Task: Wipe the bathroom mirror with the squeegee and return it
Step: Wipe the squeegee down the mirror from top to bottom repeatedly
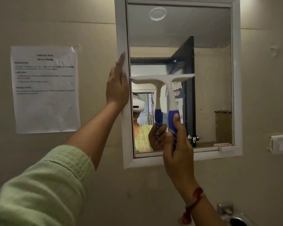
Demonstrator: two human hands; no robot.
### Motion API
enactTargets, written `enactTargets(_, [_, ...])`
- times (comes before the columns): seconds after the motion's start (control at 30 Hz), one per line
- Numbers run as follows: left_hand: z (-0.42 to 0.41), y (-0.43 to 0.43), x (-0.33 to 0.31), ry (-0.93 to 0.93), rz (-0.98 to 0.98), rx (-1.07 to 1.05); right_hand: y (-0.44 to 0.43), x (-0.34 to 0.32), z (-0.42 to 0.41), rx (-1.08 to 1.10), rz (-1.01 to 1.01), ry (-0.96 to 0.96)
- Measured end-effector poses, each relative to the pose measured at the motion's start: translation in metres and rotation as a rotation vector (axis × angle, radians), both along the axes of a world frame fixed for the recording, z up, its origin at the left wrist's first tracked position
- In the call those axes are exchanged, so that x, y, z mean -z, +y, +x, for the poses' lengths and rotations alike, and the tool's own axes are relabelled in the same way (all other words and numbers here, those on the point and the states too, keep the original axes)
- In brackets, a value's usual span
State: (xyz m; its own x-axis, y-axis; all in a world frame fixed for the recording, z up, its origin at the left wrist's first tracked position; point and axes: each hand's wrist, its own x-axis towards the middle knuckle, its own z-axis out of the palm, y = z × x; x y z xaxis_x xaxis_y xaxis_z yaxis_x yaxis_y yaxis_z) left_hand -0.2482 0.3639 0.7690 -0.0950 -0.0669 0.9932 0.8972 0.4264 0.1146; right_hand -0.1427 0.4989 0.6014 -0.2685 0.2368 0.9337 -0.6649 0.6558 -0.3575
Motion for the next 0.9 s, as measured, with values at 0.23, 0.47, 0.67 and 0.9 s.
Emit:
enactTargets(0.23, [-0.001,-0.001,0.002,-0.016,-0.007,0.001,0.005,-0.019,-0.001,-0.027,-0.004,0.023])
enactTargets(0.47, [-0.001,-0.001,0.009,-0.006,0.002,0.012,0.002,0.021,0.003,-0.029,-0.046,-0.011])
enactTargets(0.67, [0.0,-0.002,0.008,-0.012,-0.004,-0.006,0.006,-0.013,0.001,-0.061,-0.015,0.0])
enactTargets(0.9, [0.003,-0.001,0.014,-0.037,0.011,-0.028,0.002,0.047,0.008,-0.059,-0.033,-0.111])
